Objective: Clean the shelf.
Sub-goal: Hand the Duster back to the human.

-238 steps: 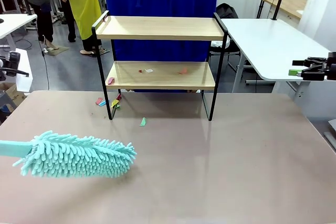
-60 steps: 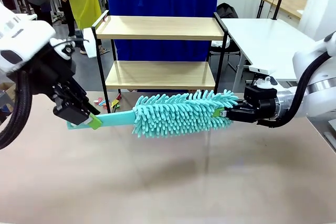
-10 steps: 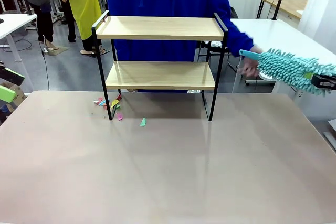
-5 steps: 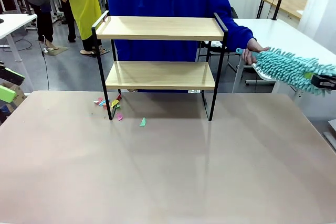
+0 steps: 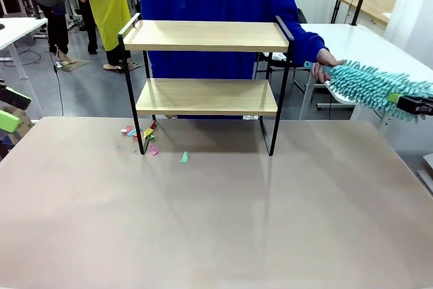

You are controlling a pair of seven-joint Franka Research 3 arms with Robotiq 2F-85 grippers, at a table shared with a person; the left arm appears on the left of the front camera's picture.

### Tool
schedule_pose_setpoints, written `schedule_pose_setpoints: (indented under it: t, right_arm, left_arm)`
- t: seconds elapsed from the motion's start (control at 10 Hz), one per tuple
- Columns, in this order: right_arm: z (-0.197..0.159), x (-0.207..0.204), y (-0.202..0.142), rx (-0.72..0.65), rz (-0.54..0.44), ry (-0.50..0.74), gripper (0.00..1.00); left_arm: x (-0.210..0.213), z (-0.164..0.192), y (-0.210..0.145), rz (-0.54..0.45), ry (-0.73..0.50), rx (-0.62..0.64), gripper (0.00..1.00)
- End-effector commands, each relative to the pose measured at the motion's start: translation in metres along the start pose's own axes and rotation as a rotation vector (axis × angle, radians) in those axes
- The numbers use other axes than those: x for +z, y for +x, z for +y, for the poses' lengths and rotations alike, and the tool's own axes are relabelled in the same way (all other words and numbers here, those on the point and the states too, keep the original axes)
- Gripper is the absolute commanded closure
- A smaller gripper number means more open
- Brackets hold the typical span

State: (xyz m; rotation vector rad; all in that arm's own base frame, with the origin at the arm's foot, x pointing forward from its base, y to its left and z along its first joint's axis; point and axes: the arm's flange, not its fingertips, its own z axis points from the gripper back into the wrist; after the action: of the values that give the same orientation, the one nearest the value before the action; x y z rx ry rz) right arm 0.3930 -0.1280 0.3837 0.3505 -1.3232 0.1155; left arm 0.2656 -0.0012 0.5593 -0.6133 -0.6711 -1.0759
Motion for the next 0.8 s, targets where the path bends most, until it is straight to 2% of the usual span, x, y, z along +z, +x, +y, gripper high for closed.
schedule_pose_setpoints:
  t: [0.0, 0.1, 0.3, 0.5, 0.7]
  right_arm:
    - [-0.006, 0.004, 0.009, -0.121, 0.015, 0.114, 0.05]
    - [-0.004, 0.020, 0.022, -0.117, -0.019, 0.125, 0.00]
    - [0.001, 0.061, 0.085, -0.134, -0.146, 0.154, 0.00]
    - [-0.003, 0.102, 0.146, -0.237, -0.274, 0.232, 0.00]
    - [-0.012, 0.131, 0.177, -0.335, -0.373, 0.253, 0.00]
  left_arm:
    - [0.001, 0.000, 0.002, -0.016, -0.011, -0.018, 0.00]
    - [0.001, 0.000, 0.002, -0.016, -0.011, -0.018, 0.00]
    - [0.001, 0.000, 0.002, -0.016, -0.011, -0.018, 0.00]
    - [0.001, 0.000, 0.002, -0.016, -0.011, -0.018, 0.00]
    - [0.001, 0.000, 0.002, -0.016, -0.011, -0.018, 0.00]
